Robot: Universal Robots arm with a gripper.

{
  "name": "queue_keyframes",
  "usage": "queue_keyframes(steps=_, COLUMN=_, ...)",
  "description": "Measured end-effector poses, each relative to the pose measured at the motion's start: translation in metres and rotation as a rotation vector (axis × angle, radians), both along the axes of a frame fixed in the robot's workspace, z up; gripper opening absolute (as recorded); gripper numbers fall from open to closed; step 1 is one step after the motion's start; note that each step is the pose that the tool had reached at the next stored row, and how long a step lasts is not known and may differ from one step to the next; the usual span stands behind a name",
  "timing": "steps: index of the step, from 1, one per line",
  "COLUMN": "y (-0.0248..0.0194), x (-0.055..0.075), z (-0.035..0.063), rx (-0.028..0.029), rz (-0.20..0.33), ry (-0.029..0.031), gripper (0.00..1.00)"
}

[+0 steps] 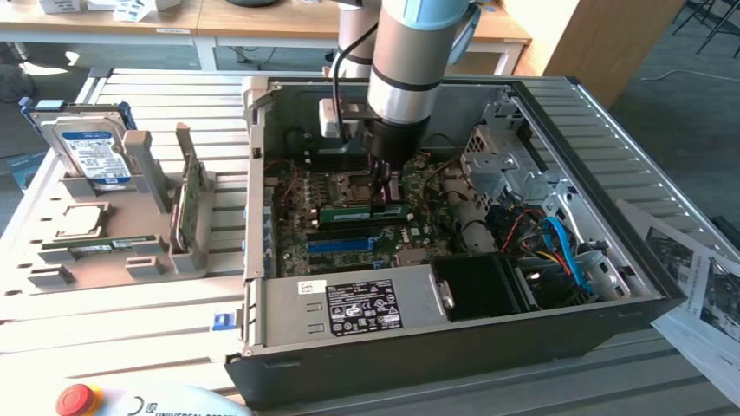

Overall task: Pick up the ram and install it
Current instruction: 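Insert the ram into the slot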

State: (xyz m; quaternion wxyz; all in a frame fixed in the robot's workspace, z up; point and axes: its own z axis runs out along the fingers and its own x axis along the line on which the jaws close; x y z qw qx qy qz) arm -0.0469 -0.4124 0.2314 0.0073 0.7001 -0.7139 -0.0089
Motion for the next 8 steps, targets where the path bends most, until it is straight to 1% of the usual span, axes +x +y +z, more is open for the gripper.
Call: queue_keyframes(steps=8, y=0.0000, x=0.0000, z=-0.0011, rx=0.0000, rz=0.000, ry=0.0000, gripper=0.12)
